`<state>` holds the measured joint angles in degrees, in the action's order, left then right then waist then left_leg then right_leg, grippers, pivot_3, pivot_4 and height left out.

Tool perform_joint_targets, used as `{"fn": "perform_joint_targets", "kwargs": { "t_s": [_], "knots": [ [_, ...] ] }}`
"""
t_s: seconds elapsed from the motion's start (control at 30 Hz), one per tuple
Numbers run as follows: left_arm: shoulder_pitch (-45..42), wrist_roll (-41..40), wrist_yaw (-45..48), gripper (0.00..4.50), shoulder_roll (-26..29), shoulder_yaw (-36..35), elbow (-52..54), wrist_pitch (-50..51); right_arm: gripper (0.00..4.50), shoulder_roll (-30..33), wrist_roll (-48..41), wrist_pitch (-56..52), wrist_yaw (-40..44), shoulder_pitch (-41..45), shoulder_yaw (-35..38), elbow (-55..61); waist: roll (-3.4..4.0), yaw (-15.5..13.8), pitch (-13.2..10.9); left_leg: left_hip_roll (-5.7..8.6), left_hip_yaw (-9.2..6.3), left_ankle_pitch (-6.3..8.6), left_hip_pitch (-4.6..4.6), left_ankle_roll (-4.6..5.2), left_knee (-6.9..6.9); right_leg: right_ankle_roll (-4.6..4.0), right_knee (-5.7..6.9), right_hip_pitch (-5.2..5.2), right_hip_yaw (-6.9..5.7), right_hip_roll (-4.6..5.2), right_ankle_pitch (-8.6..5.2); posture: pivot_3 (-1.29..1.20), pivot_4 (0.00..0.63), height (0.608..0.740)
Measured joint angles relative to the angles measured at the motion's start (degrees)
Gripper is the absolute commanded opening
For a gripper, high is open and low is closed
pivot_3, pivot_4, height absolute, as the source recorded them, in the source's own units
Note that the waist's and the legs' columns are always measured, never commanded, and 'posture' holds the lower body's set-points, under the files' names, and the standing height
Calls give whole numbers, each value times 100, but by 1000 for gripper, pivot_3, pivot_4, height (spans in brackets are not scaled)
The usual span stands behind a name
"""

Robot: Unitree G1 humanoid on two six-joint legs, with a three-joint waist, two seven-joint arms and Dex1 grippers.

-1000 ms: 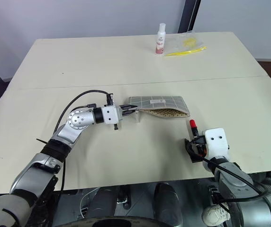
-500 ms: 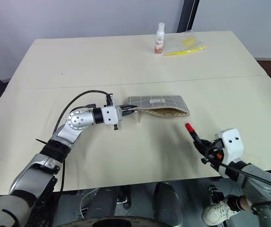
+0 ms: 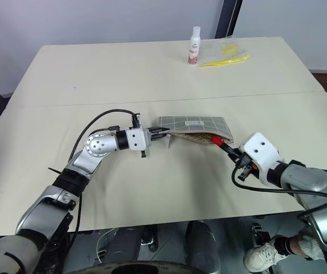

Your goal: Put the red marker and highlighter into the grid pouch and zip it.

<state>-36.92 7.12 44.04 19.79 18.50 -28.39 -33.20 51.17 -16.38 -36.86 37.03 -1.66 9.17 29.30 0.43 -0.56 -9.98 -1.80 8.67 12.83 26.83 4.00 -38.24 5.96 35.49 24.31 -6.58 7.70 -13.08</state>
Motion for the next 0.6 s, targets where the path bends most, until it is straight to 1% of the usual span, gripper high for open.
{"fn": "perform_joint_targets", "kwargs": {
  "t_s": [0.13,0.23,0.3,0.33,0.43,0.5,0.53,0.57,0.6],
  "knots": [
    [-69,0,172,0,-127,117,194,13,332,-4,609,257,17,1113,-995,-183,0,15,0,-11,-3,0,-15,-12,-2,-23,7,11,-3,-4,-8,0,150,740],
    [-115,-7,207,0,-130,112,229,29,332,-17,1140,511,53,1602,-1698,-424,0,-3,0,-7,-2,-1,-10,-6,0,-23,1,16,-4,-1,-9,0,150,740],
    [-134,-17,215,0,-177,109,234,61,332,-20,1604,831,57,1882,-2124,-712,0,-14,0,-4,0,-1,0,-4,-4,-20,-1,17,-4,2,-7,0,150,740],
    [-145,-18,220,0,-195,110,234,77,332,-30,1806,1029,64,1977,-2285,-839,0,-19,0,-2,2,-3,9,-5,-6,-5,-1,12,-3,3,2,0,150,740],
    [-151,-17,276,0,-175,110,232,139,332,4,2435,1820,90,2070,-2611,-1164,0,-13,0,-1,9,-20,20,-29,-8,2,0,15,-4,1,5,0,150,740],
    [-151,-18,312,0,-168,105,231,142,332,13,2736,2268,59,2116,-2685,-1351,0,-5,0,-3,12,-22,18,-33,-8,3,2,15,-4,0,6,0,150,740],
    [-151,-24,320,0,-169,98,231,144,832,2,2796,2463,64,2130,-2664,-1445,0,-4,0,-3,11,-23,16,-35,-8,3,4,15,-3,-1,6,0,150,740],
    [-151,-27,322,0,-169,95,231,145,1439,-12,2803,2573,68,2127,-2639,-1489,0,-7,0,-4,11,-24,15,-36,-8,3,4,14,-4,-2,6,0,150,740],
    [-151,-30,323,0,-169,93,231,150,1850,-45,2800,2693,67,2116,-2570,-1516,0,-8,0,-5,10,-23,14,-36,-8,3,7,14,-3,-2,6,0,150,740]
  ]
}}
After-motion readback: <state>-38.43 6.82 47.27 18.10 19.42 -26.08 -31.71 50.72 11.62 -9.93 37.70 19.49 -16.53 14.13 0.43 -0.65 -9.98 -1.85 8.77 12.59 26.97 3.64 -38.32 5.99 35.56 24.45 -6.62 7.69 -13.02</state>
